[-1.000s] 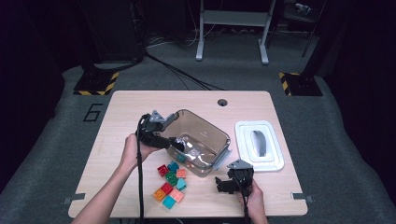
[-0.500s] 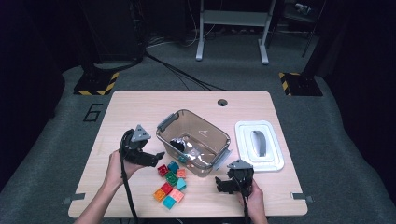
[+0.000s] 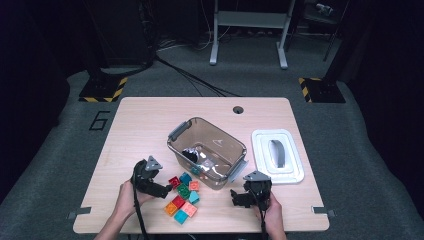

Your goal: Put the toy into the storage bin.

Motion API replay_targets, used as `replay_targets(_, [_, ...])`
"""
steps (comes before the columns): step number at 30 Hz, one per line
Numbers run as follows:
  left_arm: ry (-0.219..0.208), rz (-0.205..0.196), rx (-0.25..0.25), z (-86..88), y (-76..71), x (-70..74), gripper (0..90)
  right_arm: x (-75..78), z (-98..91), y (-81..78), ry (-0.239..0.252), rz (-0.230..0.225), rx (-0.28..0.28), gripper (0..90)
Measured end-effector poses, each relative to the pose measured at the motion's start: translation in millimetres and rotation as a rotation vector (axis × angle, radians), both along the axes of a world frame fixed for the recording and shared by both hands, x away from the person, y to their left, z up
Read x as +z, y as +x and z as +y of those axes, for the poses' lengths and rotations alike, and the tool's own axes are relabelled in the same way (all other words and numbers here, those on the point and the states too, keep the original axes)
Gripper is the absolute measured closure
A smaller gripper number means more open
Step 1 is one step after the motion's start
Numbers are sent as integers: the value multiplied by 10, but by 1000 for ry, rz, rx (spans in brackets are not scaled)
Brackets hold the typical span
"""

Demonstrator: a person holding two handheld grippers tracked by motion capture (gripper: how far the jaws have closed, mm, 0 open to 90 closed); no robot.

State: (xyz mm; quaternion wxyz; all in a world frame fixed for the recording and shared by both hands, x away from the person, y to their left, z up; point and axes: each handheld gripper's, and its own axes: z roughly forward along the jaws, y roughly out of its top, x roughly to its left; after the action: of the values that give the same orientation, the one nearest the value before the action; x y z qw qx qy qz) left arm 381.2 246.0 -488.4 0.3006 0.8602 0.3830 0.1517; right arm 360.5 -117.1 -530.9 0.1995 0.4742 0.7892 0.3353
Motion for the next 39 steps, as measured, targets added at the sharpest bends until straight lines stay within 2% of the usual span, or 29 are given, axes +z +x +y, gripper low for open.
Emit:
replay_targets(1, [-13, 21, -6, -21, 17, -55, 19, 0, 0, 0, 0, 0, 0, 0])
replay_targets(4, [-18, 23, -21, -51, 42, -94, 59, 0, 0, 0, 0, 0, 0, 0])
replay_targets(6, [-26, 32, -44, -68, 57, -106, 153, 0, 0, 0, 0, 0, 0, 0])
replay_targets(7, [-15, 29, -50, -85, 68, -107, 222, 0, 0, 0, 0, 1, 1, 0])
replay_targets(11, [-18, 27, -70, -110, 82, -118, 330, 0, 0, 0, 1, 0, 0, 0])
replay_targets(13, [-16, 31, -86, -127, 87, -121, 356, 0, 0, 1, 1, 0, 1, 0])
replay_targets(15, [-12, 40, -107, -152, 92, -119, 435, 0, 0, 1, 0, 0, 1, 0])
replay_targets(16, [-15, 25, -99, -168, 89, -128, 469, 0, -1, 1, 0, 0, 1, 0])
replay_targets(20, [-14, 18, -100, -183, 91, -132, 573, 0, -1, 1, 0, 0, 2, 0])
replay_targets(25, [-25, 29, -90, -151, 81, -129, 587, -1, -1, 2, 2, 0, 4, 0])
replay_targets(27, [-20, 20, -84, -124, 69, -130, 587, -1, -1, 2, 2, 1, 4, 0])
replay_targets(32, [-10, 29, -66, -60, 54, -117, 584, 0, -1, 2, 2, 1, 4, 0])
replay_targets(33, [-13, 35, -60, -57, 55, -113, 573, -1, -1, 2, 2, 0, 4, 0])
replay_targets(35, [-17, 39, -49, -56, 67, -110, 462, -1, -1, 2, 2, 0, 4, 0])
replay_targets(39, [-30, 47, -36, -112, 95, -98, 403, -1, -1, 2, 2, 0, 4, 0])
